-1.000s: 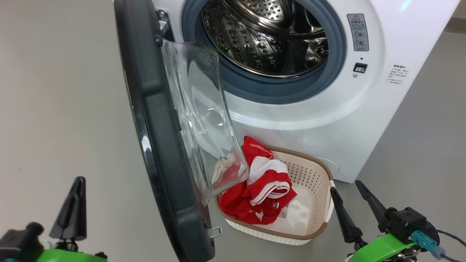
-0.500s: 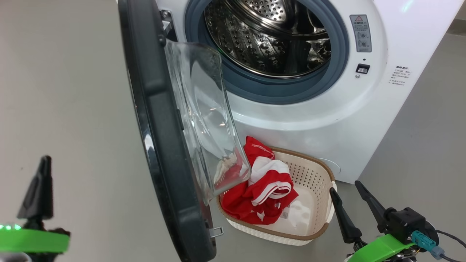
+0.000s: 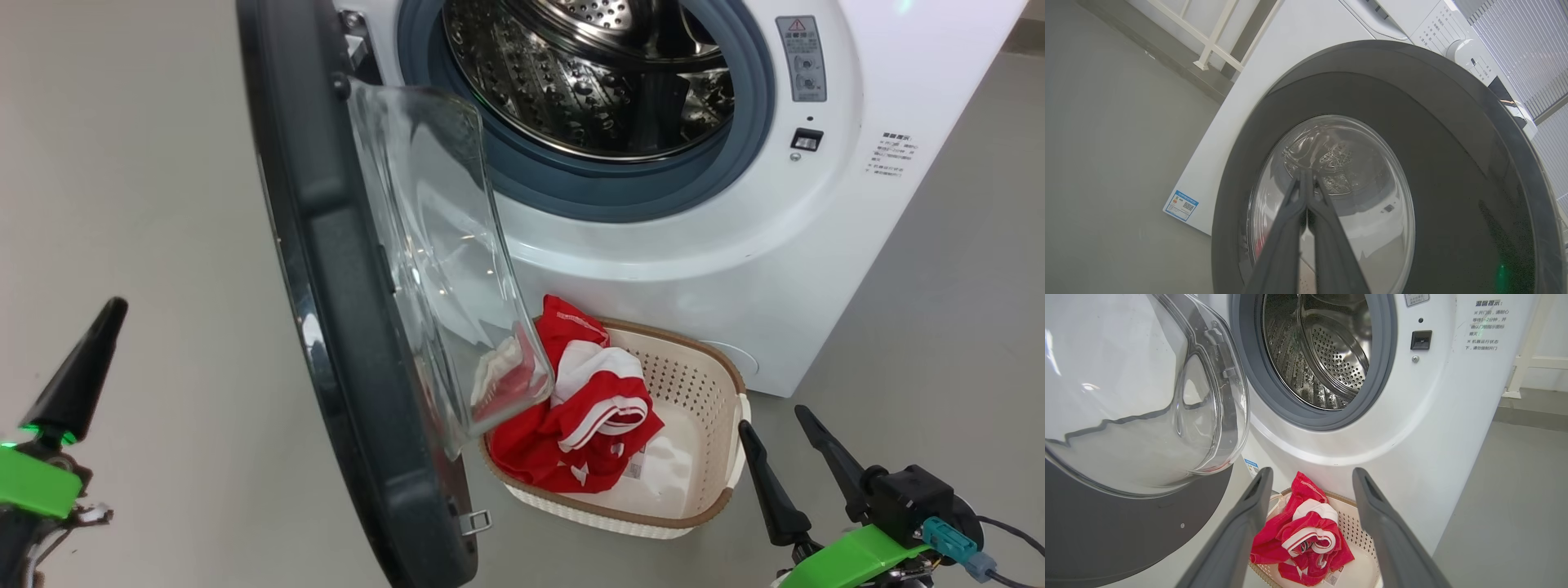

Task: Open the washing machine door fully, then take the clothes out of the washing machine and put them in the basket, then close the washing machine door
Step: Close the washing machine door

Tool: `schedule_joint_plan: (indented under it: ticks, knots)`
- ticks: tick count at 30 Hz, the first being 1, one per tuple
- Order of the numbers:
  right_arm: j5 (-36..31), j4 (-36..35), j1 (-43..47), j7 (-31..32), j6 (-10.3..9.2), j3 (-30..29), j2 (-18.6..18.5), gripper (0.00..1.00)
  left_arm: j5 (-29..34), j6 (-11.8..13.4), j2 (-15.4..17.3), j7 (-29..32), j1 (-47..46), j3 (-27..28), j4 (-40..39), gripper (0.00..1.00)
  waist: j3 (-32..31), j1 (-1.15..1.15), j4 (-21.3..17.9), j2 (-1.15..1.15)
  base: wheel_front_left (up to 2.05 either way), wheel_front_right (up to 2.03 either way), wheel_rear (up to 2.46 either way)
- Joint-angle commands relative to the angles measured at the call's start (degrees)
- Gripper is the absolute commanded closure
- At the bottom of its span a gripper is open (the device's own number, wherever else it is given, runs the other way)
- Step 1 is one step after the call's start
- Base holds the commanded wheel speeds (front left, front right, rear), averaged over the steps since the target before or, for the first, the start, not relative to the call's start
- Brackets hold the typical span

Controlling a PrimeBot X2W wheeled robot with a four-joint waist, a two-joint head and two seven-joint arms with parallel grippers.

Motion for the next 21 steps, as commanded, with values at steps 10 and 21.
schedule_joint_plan:
  ticks: [10,21]
  knots:
    - [-0.5,-1.3,-2.0,-0.4,0.26,1.6,0.2,0.00,-11.6,-0.3,6.7,9.6,-4.2,1.7,-7.8,1.00,1.3,0.00,-1.6,0.00,0.00,0.00,0.00]
    - [-0.6,-1.3,-3.1,-0.4,0.26,1.6,0.7,0.00,-17.7,-0.3,4.8,20.8,-4.3,5.6,-12.4,1.00,2.5,0.00,-2.9,0.00,0.00,0.00,0.00]
